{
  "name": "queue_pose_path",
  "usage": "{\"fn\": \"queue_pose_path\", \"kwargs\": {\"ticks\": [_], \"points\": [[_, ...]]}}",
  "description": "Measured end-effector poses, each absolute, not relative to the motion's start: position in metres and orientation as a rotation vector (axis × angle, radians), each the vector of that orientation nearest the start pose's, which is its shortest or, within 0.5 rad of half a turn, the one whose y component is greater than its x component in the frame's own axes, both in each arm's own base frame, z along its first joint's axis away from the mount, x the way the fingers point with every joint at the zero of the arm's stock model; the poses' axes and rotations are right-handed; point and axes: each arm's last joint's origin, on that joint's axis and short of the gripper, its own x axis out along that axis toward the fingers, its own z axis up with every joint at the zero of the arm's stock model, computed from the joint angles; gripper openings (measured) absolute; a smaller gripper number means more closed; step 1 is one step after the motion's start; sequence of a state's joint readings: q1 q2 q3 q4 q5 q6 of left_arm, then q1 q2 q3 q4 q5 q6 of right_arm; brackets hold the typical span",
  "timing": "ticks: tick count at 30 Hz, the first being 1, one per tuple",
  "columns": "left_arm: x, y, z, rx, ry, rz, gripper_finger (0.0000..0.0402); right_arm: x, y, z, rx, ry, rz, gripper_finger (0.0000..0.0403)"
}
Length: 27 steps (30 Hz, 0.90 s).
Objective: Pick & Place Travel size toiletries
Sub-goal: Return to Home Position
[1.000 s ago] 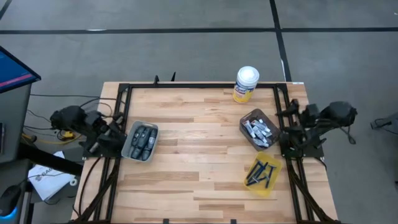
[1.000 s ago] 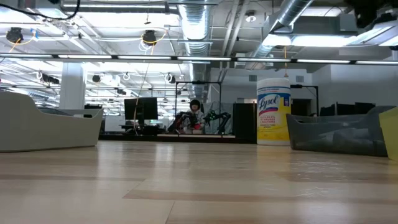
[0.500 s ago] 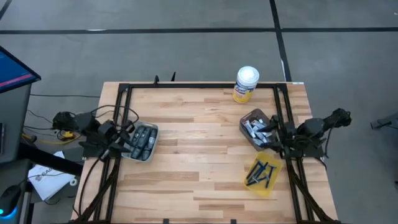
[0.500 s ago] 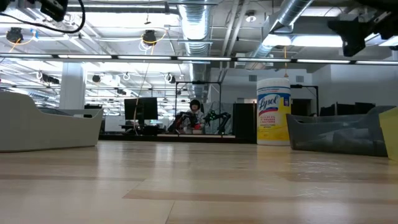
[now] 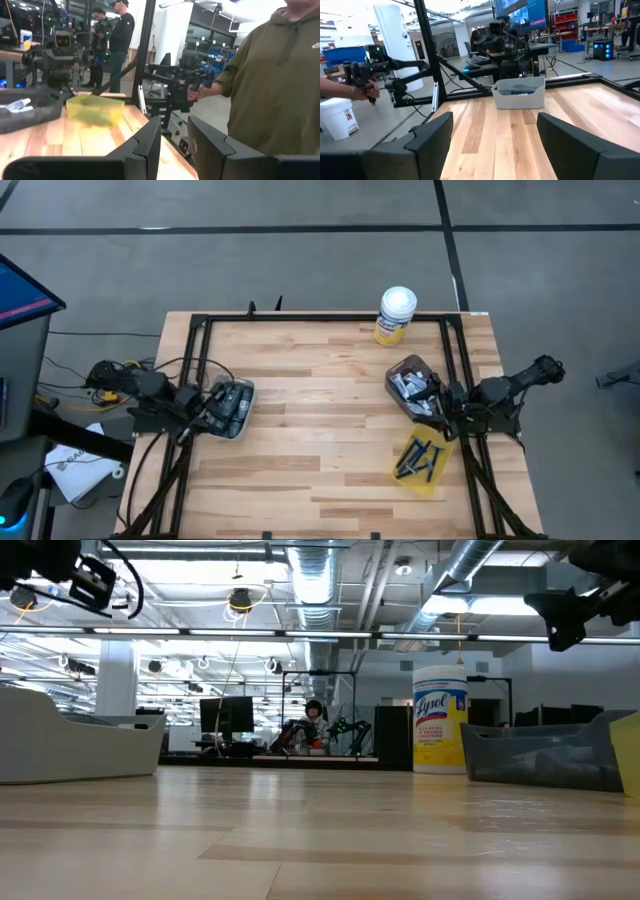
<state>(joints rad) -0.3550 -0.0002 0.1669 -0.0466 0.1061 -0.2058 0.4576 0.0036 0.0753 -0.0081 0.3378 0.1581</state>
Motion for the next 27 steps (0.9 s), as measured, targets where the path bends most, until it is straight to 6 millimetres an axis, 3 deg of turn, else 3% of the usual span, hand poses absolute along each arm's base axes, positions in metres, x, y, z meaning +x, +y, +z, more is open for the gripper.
{"fn": "queue_pose_path", "kwargs": {"ticks": [11,27], "points": [[0.090,-0.036,0.175,-0.216,-0.054,-0.470,0.0092,0.086,0.032,0.188,0.183,-0.050,0.124,0.0282],[0.090,-0.036,0.176,-0.176,-0.075,-0.460,0.0092,0.091,0.033,0.171,0.168,-0.036,0.114,0.0282]]}}
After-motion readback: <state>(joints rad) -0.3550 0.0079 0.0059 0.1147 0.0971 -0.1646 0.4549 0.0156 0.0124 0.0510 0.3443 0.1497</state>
